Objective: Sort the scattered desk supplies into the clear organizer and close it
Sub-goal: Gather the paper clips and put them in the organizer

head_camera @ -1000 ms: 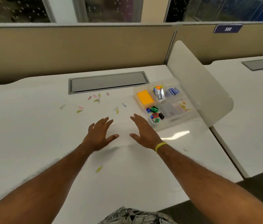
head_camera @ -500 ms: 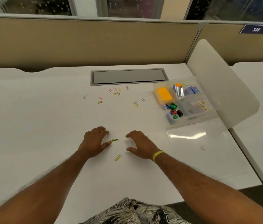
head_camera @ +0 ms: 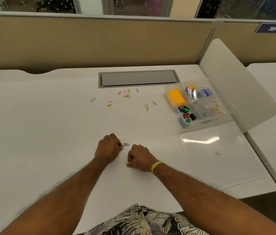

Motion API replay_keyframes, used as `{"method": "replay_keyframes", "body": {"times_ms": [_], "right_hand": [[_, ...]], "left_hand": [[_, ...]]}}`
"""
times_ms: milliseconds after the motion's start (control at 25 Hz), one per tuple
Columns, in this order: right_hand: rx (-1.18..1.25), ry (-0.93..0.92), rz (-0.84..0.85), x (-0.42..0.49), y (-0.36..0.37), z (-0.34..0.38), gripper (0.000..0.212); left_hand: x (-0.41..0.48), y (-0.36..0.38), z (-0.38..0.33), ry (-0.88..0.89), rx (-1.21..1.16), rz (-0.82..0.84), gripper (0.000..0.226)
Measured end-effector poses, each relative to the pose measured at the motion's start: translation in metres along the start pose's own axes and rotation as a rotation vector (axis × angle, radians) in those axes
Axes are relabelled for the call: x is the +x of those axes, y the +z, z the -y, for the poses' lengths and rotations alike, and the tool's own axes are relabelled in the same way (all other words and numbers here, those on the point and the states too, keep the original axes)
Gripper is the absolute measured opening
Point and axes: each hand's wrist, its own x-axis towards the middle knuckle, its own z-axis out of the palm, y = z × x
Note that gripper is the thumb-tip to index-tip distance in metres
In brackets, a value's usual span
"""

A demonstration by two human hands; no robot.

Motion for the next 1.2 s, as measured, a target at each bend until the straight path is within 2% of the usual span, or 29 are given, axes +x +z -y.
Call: {"method": "replay_keyframes", "body": {"times_ms": [280,400,560,640,760,1080,1200], "right_hand": [[0.018,-0.017,0.012,0.004,0.001,0.002,0.015],[0.152,0.007,-0.06,0.006,0.0,-0.007,0.004],[0.477,0.186,-0.189,0.016,-0.007,-0.011,0.014],[0.511,0.211,-0.208,0.026,-0.013,-0.011,0.016],[0.446,0.222,-0.191,0.039,-0.019,-0.007,0.014],[0.075,0.207,-0.021,0.055,-0.03,0.008,0.011],[-0.006,0.207,0.046,0.06,-0.033,0.013,0.009]], "left_hand": [[0.003,0.005,0.0,0.008,0.026,0.099,0.015],[0.002,0.005,0.001,0.03,0.012,0.12,0.014],[-0.004,0.007,0.002,0.039,-0.011,0.11,0.011],[-0.005,0.006,0.002,0.015,-0.022,0.098,0.011],[-0.003,0.004,0.0,-0.016,-0.025,0.11,0.012],[-0.002,0.004,-0.001,-0.02,-0.066,0.15,0.015],[-0.003,0.002,0.004,-0.057,-0.227,0.144,0.013]]}}
